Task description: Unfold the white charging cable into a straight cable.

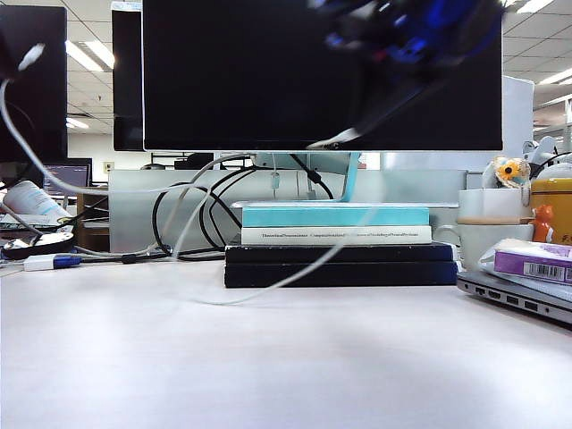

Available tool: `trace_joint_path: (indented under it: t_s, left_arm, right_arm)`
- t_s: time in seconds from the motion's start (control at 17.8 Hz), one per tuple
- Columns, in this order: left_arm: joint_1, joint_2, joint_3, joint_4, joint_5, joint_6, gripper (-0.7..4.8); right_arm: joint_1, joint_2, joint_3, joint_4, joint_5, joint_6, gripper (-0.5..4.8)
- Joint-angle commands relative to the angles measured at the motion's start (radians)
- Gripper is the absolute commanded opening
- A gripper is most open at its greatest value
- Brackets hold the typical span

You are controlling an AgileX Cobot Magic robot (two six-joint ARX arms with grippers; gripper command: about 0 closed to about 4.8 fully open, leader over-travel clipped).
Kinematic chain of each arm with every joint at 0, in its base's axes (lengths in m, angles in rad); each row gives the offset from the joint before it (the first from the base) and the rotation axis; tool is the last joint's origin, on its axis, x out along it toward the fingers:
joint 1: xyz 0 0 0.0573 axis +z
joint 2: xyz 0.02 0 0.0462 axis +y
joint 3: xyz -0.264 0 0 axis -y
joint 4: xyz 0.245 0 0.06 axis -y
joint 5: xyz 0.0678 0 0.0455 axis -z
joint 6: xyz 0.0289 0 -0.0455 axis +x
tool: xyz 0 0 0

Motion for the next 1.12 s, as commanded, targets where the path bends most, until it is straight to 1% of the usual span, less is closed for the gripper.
trace_joint_path:
  t_s: [0.06,0.22,0.34,0.45,0.56,0.67,0.79,0.96,1.12]
  left_arm:
    - [0.002,-0.001,0.000,-0.047,-0.022,0.041,-0.05]
    - [0.002,-0.001,0.000,-0.100,-0.032,0.063,-0.05]
    - [0.002,-0.001,0.000,-0.150,-0.058,0.066,-0.05]
    - [0.002,-0.001,0.001,-0.197,-0.088,0.068,-0.05]
    - [0.002,-0.001,0.001,-0.235,-0.146,0.087,-0.05]
    - [0.002,-0.001,0.001,-0.267,-0.201,0.088,-0.05]
    - [0.002,-0.001,0.001,-0.304,-0.217,0.088,-0.05]
    - [0.002,-0.001,0.001,-0.393,-0.215,0.089,-0.05]
    - [0.002,-0.001,0.001,-0.444,-0.212,0.089,-0.05]
  right_arm:
    - [-0.011,-0.069,0.003,-0.099,0.100,0.001,-0.01]
    - [-0.020,-0.123,0.003,-0.209,0.127,0.000,-0.01]
    - [-0.035,-0.144,0.003,-0.285,0.131,0.000,-0.01]
    - [-0.053,-0.154,0.003,-0.361,0.193,0.000,-0.01]
    - [-0.078,-0.162,0.003,-0.422,0.280,0.001,-0.01]
    - [-0.108,-0.173,0.003,-0.457,0.285,0.002,-0.01]
    - [-0.132,-0.180,0.003,-0.471,0.285,0.002,-0.01]
    - [-0.135,-0.182,0.003,-0.517,0.283,0.027,-0.01]
    - [-0.135,-0.182,0.003,-0.548,0.283,0.028,-0.01]
